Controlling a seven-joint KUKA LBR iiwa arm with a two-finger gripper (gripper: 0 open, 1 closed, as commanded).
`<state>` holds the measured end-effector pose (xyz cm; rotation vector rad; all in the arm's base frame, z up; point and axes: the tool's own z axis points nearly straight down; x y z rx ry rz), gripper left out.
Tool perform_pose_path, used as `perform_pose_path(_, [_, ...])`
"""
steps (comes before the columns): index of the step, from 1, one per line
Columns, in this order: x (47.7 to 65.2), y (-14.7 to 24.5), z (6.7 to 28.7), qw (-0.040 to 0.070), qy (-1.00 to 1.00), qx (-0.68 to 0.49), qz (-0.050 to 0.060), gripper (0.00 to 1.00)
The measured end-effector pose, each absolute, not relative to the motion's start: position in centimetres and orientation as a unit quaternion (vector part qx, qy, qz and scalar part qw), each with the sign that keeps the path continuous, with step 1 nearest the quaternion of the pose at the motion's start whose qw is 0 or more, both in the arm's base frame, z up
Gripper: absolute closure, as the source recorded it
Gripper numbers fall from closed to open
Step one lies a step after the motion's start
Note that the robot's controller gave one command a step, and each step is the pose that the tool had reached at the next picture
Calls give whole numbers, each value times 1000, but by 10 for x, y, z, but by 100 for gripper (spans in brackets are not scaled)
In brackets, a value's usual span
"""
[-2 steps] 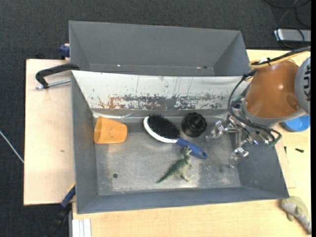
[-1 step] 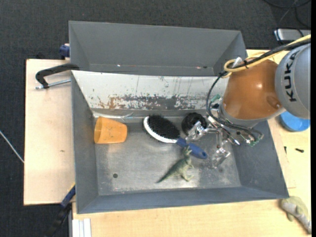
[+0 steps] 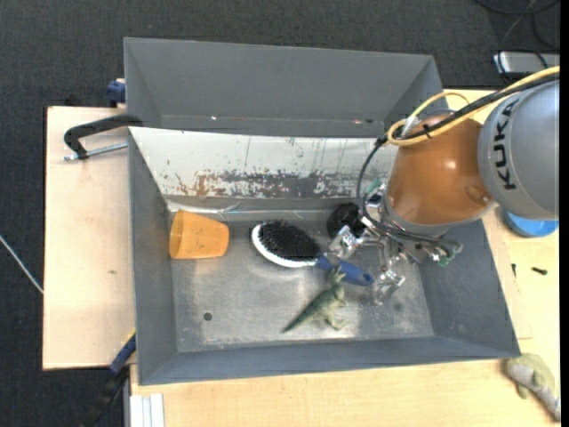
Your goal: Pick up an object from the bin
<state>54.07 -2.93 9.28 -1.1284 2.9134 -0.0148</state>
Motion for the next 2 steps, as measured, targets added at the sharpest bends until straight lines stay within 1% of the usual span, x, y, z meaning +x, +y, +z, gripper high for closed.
perform_pose_path(1, [544, -18, 95, 18, 931, -365, 0, 100])
perform_pose_path(2, [532, -18, 195, 6, 870, -493, -2, 100])
